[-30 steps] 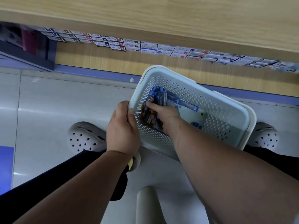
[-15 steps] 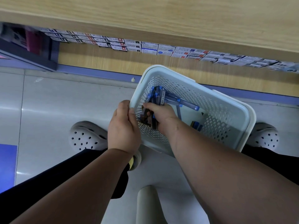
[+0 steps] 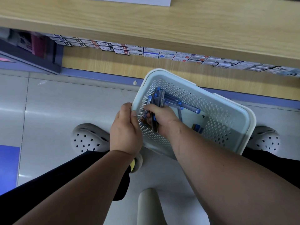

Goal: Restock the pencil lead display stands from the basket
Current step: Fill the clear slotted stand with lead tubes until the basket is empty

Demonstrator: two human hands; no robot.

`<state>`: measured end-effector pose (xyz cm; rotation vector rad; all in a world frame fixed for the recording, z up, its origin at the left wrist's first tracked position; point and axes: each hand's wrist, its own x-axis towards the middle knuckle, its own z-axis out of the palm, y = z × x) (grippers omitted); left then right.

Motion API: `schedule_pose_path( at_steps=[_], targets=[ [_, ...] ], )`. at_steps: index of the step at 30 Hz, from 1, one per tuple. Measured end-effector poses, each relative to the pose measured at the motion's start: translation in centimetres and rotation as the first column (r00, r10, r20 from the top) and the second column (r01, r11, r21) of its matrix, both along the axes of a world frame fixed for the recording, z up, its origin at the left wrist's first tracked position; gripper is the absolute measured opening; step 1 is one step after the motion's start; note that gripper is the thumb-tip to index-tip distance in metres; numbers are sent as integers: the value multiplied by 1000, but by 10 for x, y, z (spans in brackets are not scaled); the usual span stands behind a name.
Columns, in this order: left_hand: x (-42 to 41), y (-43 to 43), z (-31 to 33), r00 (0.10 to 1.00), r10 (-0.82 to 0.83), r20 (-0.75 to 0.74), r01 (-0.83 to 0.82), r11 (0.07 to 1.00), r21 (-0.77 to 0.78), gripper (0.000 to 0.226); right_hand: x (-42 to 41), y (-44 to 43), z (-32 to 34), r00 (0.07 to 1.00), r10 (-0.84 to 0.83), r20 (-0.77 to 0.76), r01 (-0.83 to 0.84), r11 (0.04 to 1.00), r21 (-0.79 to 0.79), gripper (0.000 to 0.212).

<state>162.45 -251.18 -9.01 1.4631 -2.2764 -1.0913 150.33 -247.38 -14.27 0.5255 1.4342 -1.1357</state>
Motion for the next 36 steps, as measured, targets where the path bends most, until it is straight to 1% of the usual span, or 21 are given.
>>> schedule_pose_path(
  at_steps=[5,8,11,13,16,18,19,21,22,23,24,25,26,27,28,29,32,34,36],
  targets=[
    [1,0,0,1000,-9,16,9,1000,2,33,-2,11,9,1000,16,-9,-17,999,-48,11],
    [1,0,1,999,-14,42,14,1000,-2,31,-6,21,16,999,-44,8,45,997,-57,16],
    [0,-1,3,996,-27,79,27,1000,1,24,-11,35,29,997,-73,19,74,996,-54,17],
    [1,-4,7,989,-73,130,74,997,-4,19,-12,45,40,997,-69,18,70,996,-61,17],
    [1,-16,19,958,-150,246,163,986,-32,23,-11,54,60,998,-52,17,53,994,-93,15],
    [2,-26,35,947,-117,300,140,989,-56,30,-9,58,77,999,-24,24,27,989,-143,12],
    [1,-29,46,951,-90,296,116,991,-70,32,-9,60,85,1000,-3,19,6,987,-163,11],
    [-1,-29,68,957,-103,270,123,991,-59,28,-7,63,104,1000,22,3,-21,980,-197,13],
    [-3,-26,80,955,-141,262,146,989,2,23,-7,64,114,1000,18,1,-18,976,-217,14],
    [-7,-22,92,954,-177,242,148,980,133,19,-7,64,123,1000,4,0,-4,971,-238,14],
    [-12,-15,105,961,-196,194,124,936,331,18,-9,63,133,1000,-16,-1,15,966,-257,12],
    [-15,-5,118,975,-183,124,88,834,545,20,-12,64,143,1000,-30,-6,27,961,-274,9],
    [-18,4,130,988,-143,55,63,705,706,21,-14,65,155,999,-34,-15,28,955,-296,9],
    [-21,12,143,994,-105,-9,72,616,784,22,-17,66,168,999,-31,-28,20,948,-318,13],
    [-24,18,155,995,-78,-69,102,586,804,21,-21,68,180,999,-28,-42,12,941,-337,17],
    [-26,22,166,991,-53,-124,132,586,800,21,-25,70,194,998,-36,-56,14,934,-356,18],
    [-37,29,203,972,-34,-234,199,651,732,21,-40,74,236,992,-69,-104,20,909,-415,10],
    [-43,34,226,959,-31,-283,227,681,696,20,-48,78,265,987,-71,-145,-2,892,-452,17],
    [-48,41,247,940,-46,-338,272,697,663,21,-53,85,292,982,-88,-168,-8,865,-502,17]
  ],
)
